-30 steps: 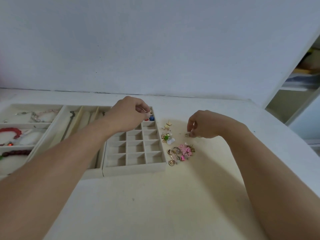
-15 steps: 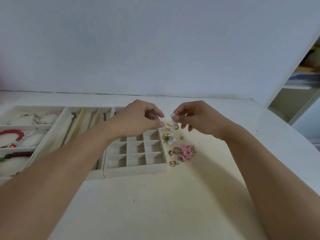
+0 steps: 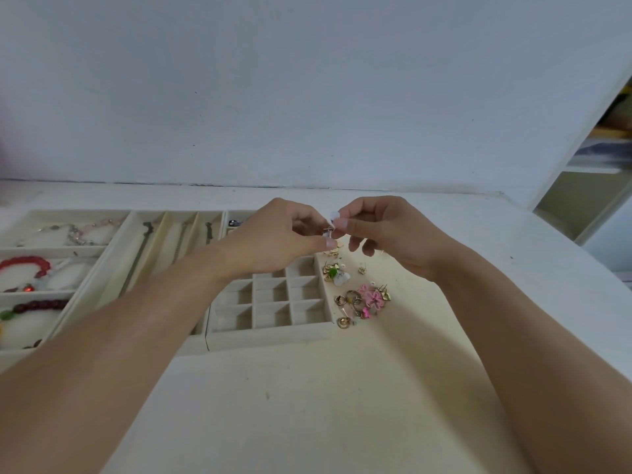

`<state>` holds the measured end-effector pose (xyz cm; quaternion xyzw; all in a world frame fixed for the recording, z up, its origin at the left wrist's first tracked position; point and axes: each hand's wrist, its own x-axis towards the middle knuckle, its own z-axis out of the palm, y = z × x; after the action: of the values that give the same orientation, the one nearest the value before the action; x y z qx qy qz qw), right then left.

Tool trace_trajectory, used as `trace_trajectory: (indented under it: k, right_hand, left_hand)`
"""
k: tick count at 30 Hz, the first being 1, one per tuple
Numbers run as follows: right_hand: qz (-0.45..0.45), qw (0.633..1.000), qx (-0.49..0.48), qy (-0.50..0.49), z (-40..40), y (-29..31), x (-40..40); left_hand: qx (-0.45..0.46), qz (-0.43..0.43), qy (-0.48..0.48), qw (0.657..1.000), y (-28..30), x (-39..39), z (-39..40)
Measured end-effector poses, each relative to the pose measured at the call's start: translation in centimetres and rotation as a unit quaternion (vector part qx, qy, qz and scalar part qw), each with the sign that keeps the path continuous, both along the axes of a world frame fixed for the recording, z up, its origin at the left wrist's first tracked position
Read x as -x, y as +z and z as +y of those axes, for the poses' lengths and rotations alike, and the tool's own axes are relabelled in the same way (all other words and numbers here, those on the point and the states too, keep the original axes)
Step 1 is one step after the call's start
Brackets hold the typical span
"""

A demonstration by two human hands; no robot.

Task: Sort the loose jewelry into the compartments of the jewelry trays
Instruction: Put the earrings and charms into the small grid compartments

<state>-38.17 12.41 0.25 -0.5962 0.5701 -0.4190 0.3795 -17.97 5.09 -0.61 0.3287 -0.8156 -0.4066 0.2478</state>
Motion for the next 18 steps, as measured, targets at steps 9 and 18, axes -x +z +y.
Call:
trace_trajectory:
  k: [9,18]
  right_hand:
    - [0.088,0.995,-0.026,-0.042,-0.2,-0.3,0.5]
    - [0.340,0.938,-0.061,-0.041,-0.4,-1.4,0.0]
  left_hand:
    - [0.004,-0.014,0.046,0.999,0.0,-0.2,-0.4]
    - [-0.007,-0.030,0.057,0.998,-0.2,-0.4,-0.6]
